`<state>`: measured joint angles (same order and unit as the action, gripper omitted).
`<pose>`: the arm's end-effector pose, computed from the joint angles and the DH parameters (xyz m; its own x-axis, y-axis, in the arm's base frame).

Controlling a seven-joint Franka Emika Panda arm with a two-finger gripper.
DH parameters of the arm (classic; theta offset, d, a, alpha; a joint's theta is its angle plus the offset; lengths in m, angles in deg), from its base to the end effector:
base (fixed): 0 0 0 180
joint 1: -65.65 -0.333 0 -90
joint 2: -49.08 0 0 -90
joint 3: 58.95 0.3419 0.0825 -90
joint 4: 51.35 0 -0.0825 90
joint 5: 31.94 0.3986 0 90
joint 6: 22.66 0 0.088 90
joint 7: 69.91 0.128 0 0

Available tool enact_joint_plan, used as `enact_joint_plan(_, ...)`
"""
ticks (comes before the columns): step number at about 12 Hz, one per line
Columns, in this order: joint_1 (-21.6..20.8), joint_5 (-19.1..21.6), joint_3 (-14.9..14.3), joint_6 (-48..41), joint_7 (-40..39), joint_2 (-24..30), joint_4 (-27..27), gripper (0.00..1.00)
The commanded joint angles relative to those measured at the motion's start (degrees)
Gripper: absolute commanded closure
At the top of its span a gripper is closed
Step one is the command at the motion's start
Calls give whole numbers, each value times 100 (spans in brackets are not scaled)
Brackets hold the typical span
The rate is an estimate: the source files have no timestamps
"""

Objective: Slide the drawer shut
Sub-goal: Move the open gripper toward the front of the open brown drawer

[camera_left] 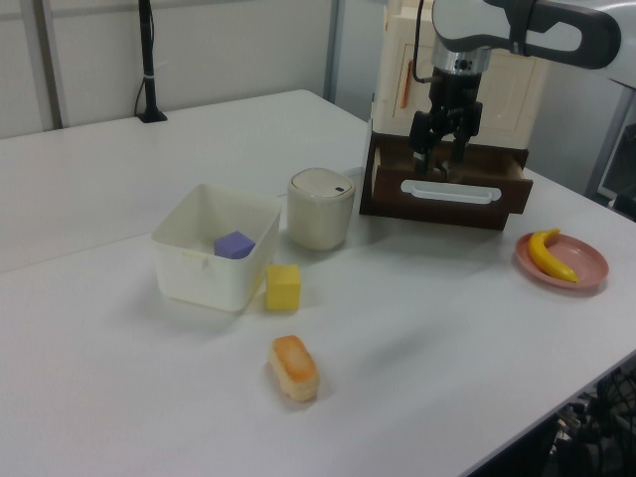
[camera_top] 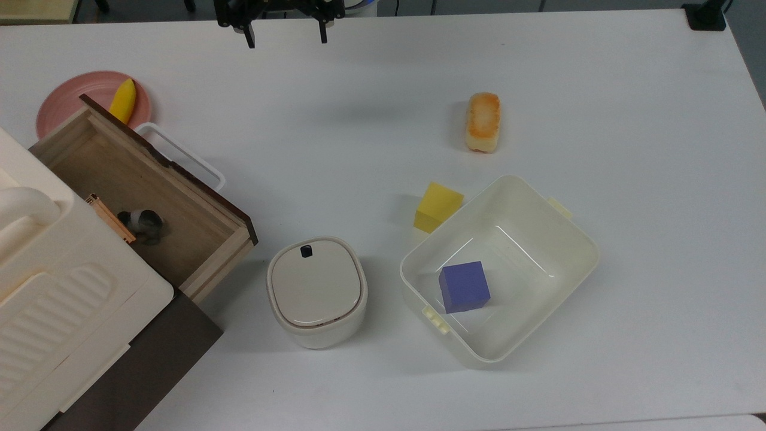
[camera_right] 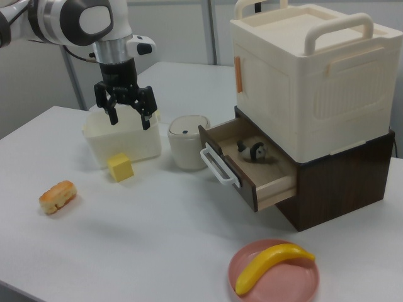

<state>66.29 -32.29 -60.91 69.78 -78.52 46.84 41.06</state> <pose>0.5822 -0.0268 0.5900 0.9937 0.1050 -0.0392 0.1051 -0.9945 0.0016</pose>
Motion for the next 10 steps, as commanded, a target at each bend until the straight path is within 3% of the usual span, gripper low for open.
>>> enact_joint_plan(1, -20, 106, -50, 1, -208, 83, 84, 52)
enact_joint_plan(3, -11, 123, -50, 2, -281, 83, 84, 83)
enact_joint_plan(6, -11, 123, -50, 2, -229, 92, 84, 100)
enact_joint_plan(8, -11, 132, -50, -16, -159, 92, 84, 100)
enact_joint_plan(10, -11, 141, -50, 10, 444, 92, 84, 100)
